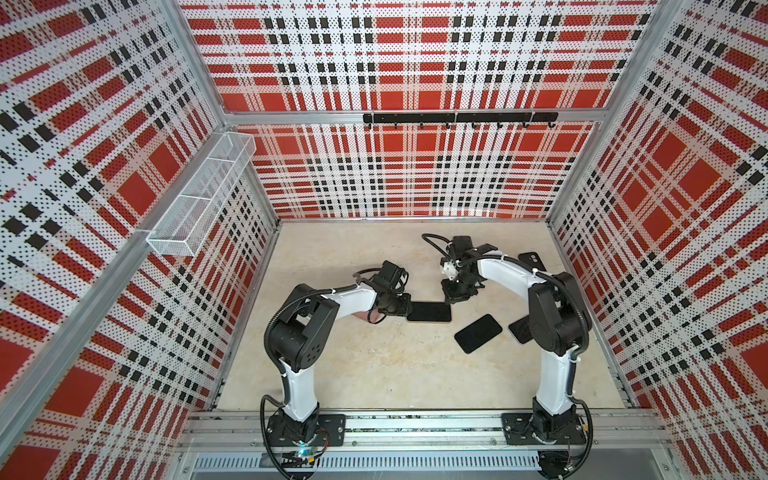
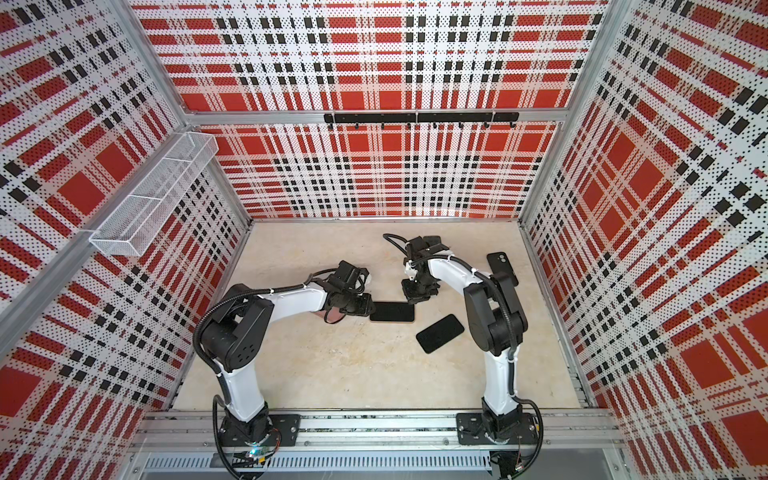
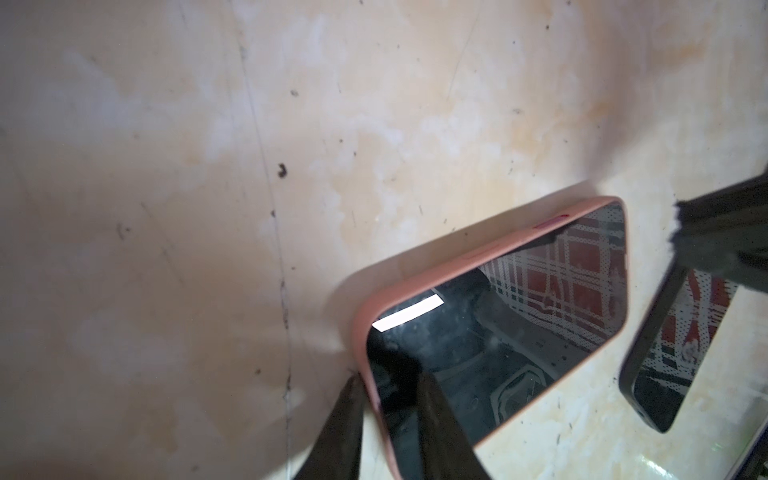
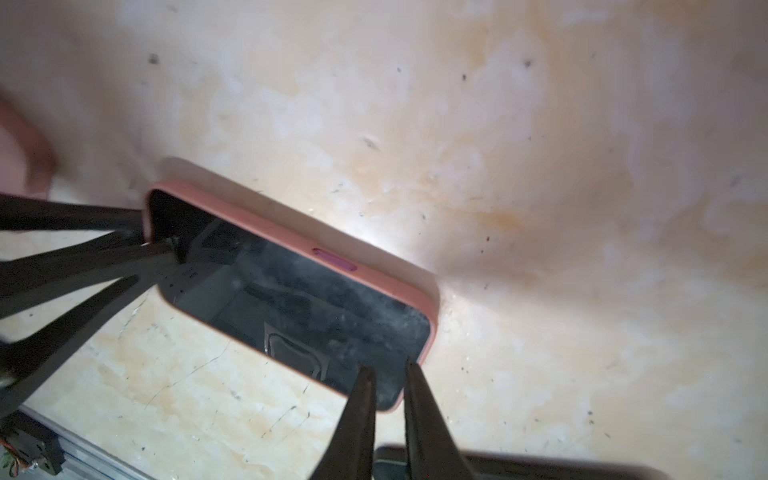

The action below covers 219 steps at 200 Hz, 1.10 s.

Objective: Put the phone into the phone case
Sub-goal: 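Open both grippers and lift away from the cased phone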

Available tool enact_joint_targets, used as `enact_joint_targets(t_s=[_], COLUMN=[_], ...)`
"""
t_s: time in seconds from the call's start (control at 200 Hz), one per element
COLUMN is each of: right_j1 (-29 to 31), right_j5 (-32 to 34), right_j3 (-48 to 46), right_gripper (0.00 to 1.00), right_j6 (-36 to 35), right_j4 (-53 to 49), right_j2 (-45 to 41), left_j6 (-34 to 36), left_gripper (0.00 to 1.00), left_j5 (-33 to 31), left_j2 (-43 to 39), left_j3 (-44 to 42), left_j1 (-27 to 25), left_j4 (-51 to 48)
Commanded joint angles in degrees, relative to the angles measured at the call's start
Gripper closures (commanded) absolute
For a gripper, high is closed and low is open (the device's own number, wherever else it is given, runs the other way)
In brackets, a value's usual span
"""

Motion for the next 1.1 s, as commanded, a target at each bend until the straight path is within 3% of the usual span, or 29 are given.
enact_joint_targets(t_s=[0.0, 0.095, 0.135, 0.155, 0.321, 0.381, 0.401, 0.441, 0.461, 0.481, 0.581, 0.782, 1.092], right_j1=[0.34, 0.30, 0.38, 0.36, 0.44, 0.55, 0.68, 0.93, 1.15, 1.41, 2.69, 4.39, 5.58], right_j5=[0.43, 0.54, -0.27, -1.09, -4.50, -5.23, -5.47, -5.80, -5.76, -5.39, -2.38, 3.69, 6.13], right_j3=[-1.62, -4.54, -5.61, -6.14, -8.94, -7.96, -7.59, -7.14, -7.04, -6.95, -6.87, -4.68, -2.20], right_gripper=[0.81, 0.74, 0.68, 0.60, 0.36, 0.33, 0.27, 0.24, 0.10, 0.07, 0.00, 0.00, 0.00], right_j6=[-7.66, -13.86, -16.78, -18.54, -32.64, -37.43, -38.93, -42.06, -43.70, -45.13, -51.52, -61.33, -65.74], right_j4=[0.97, 2.89, 3.84, 4.23, 6.04, 3.93, 3.31, 2.23, 1.83, 1.54, 1.26, -0.13, -0.42], right_j2=[-6.88, -11.08, -12.36, -13.03, -16.30, -15.59, -15.36, -14.92, -14.81, -14.65, -14.43, -11.85, -3.74], left_j6=[1.09, 1.57, 1.90, 2.08, 3.36, 4.24, 4.65, 5.26, 5.48, 5.70, 5.82, 6.92, 7.31], left_gripper=[0.70, 0.58, 0.54, 0.52, 0.39, 0.34, 0.33, 0.31, 0.30, 0.30, 0.25, 0.21, 0.21], left_j5=[-3.24, -4.96, -5.79, -6.19, -8.46, -10.29, -11.00, -12.25, -12.70, -13.04, -14.24, -15.73, -16.25], left_j2=[-1.63, -3.71, -4.71, -5.25, -10.06, -11.57, -11.94, -12.53, -12.80, -13.08, -14.56, -16.91, -18.14], left_j3=[0.06, 0.35, 0.62, 0.84, 3.68, 5.74, 6.48, 8.03, 8.56, 8.86, 7.66, 4.02, 3.49], left_j1=[2.20, 3.95, 4.49, 4.96, 8.63, 8.79, 8.67, 8.66, 8.65, 8.65, 9.16, 10.64, 10.94], left_j4=[-2.97, -3.03, -3.27, -3.47, -5.05, -5.45, -5.83, -6.36, -6.55, -6.56, -6.01, -5.59, -5.50])
